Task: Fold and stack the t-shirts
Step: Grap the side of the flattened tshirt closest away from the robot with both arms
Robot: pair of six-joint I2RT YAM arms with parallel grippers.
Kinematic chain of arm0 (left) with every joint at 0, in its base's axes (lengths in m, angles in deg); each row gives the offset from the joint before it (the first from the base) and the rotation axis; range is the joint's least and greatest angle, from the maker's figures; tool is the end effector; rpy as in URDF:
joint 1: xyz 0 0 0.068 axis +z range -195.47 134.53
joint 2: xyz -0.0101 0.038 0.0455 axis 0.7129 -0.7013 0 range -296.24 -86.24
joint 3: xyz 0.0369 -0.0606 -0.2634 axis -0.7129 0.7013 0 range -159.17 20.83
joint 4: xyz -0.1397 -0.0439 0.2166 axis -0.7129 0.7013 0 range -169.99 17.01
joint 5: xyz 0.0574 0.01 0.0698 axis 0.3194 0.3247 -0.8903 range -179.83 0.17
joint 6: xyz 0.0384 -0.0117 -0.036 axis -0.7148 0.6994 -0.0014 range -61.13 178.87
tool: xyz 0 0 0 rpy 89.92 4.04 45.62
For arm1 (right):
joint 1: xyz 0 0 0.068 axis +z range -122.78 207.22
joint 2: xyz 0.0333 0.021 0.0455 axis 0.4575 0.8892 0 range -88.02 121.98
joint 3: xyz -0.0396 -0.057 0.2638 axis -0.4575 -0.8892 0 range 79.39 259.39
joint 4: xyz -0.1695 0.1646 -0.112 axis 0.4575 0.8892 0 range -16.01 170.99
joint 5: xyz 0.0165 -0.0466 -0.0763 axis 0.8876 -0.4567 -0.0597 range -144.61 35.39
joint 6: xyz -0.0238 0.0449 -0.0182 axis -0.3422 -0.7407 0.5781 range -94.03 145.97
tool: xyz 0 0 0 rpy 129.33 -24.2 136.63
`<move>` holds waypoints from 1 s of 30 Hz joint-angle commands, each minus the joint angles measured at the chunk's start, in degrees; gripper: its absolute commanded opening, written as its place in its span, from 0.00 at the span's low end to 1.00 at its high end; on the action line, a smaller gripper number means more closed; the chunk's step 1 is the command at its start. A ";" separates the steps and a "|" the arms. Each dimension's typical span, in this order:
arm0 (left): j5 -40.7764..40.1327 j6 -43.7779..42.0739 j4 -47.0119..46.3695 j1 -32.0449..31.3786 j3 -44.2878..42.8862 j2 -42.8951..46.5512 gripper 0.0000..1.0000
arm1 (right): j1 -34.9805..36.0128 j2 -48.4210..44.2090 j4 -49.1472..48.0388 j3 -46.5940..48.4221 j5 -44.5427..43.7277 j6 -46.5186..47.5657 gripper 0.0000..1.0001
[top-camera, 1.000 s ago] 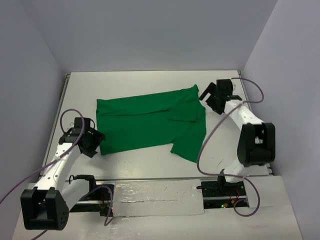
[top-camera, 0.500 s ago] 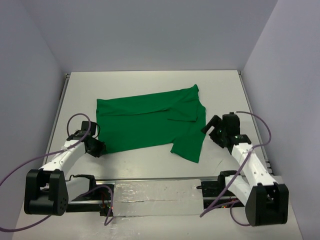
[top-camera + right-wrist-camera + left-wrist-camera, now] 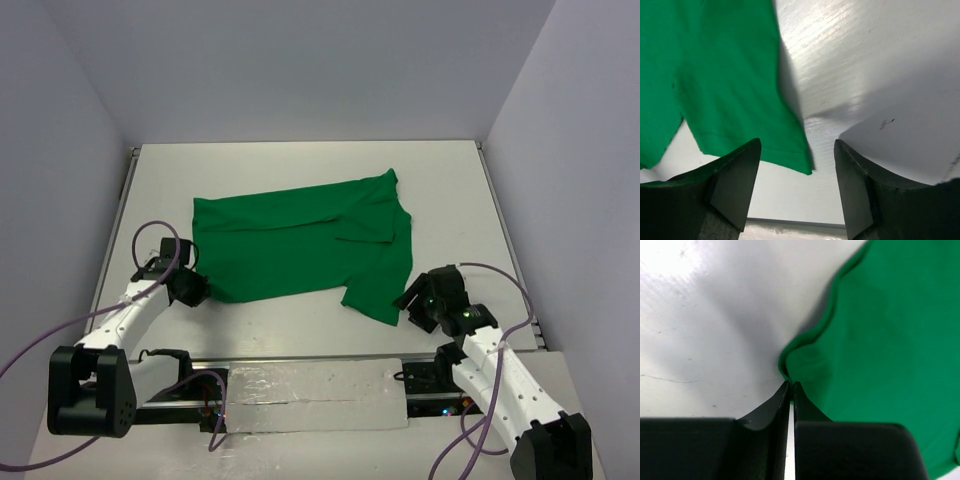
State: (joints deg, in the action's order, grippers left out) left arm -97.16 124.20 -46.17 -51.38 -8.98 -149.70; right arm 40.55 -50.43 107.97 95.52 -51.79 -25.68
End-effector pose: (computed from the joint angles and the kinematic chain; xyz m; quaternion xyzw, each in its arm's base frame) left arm 0.1807 -0.0142 0.1629 -0.4959 0.8438 -0.0626 0.1951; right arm 0.1192 0.0300 0.1504 0.3064 0.9041 0.1793 0.2379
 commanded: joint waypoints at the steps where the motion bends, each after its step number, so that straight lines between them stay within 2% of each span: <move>1: -1.04 -0.82 -0.23 -0.33 -3.18 1.28 0.10 | 2.79 -0.68 -1.78 -3.10 2.06 -6.06 0.64; 5: -0.97 -0.77 -0.15 -0.33 -3.50 1.05 0.10 | 6.62 1.07 -4.82 -2.53 3.16 -7.62 0.54; 9: -1.05 -0.73 -0.03 -0.33 -3.67 1.18 0.10 | 7.51 2.83 -5.59 -2.16 2.68 -8.82 0.50; 12: -1.08 -0.88 0.35 -0.33 -3.76 1.64 0.10 | 7.60 1.54 -5.53 -2.60 1.44 -9.65 0.43; 13: -1.17 -0.85 0.44 -0.33 -3.76 1.83 0.10 | 7.62 0.93 -5.32 -2.77 0.61 -9.85 0.36; 15: -1.10 -0.91 0.30 -0.33 -3.67 2.37 0.10 | 7.67 0.36 -4.54 -2.51 -0.51 -9.77 0.13; 17: -1.28 -1.08 0.55 -0.33 -3.67 2.54 0.10 | 7.60 0.28 -4.54 -2.15 -1.06 -9.34 0.09; 28: -1.98 -2.30 2.75 -0.33 -5.80 3.85 0.10 | 7.60 1.35 -5.33 7.07 -2.46 -5.57 0.09; 30: -2.61 -2.73 3.82 -0.33 -7.52 4.13 0.10 | 7.68 2.60 -5.10 12.37 -4.74 -3.35 0.09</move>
State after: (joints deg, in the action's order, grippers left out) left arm -97.81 122.68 -44.08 -51.38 -12.11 -147.07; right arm 47.72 -49.22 103.88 99.65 -52.30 -32.63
